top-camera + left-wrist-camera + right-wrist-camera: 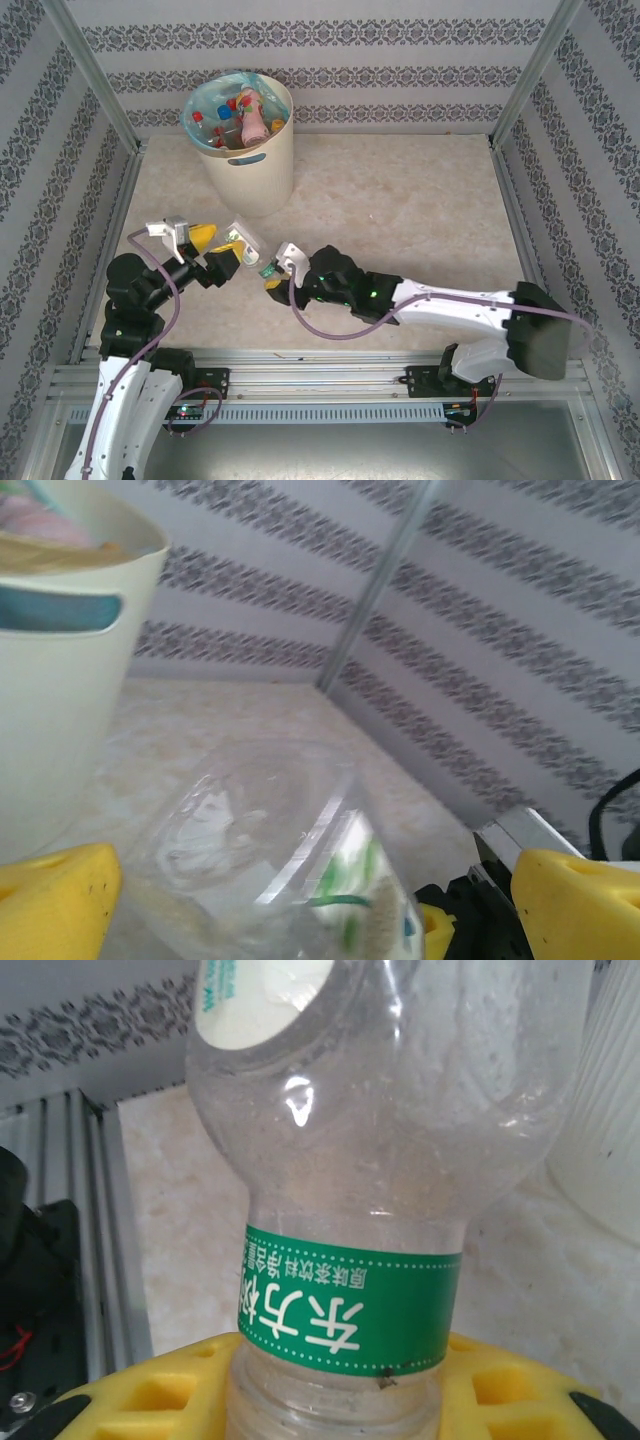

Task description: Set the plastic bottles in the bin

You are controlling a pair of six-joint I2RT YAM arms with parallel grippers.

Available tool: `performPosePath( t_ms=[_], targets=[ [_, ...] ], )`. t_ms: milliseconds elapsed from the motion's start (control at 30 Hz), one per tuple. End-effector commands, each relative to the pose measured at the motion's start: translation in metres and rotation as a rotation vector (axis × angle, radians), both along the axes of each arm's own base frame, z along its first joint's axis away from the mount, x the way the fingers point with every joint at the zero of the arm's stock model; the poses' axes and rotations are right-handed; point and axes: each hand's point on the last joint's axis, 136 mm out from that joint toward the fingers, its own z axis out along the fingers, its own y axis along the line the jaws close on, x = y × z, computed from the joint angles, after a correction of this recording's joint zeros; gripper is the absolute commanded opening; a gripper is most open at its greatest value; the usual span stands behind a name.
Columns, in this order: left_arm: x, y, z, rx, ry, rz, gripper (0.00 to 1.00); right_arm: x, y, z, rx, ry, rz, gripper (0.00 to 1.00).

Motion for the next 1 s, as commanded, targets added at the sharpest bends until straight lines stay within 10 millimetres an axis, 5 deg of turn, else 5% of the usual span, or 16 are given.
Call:
performPosePath(
  t_ms=[0,233,533,967],
  targets=[
    [-0.022,-0.02,0.038,-0.097,-0.1,-0.178,1.0,-0.015,-0.009,0.029,0.062,-0.052,0.072,0.28],
    [-0.046,-0.031,0.08,-0.23,-0.212,-0.357,0.95,-0.03,-0.029,0.07,0.139,-0.123,0.108,0.29],
    [-0.062,-0.037,0.112,-0.328,-0.225,-0.511,0.81,-0.042,-0.038,0.087,0.149,-0.138,0.152,0.29],
    [-0.062,-0.043,0.093,-0.206,-0.132,-0.489,0.78,-0.042,-0.021,0.09,0.136,-0.159,0.164,0.29]
  ],
)
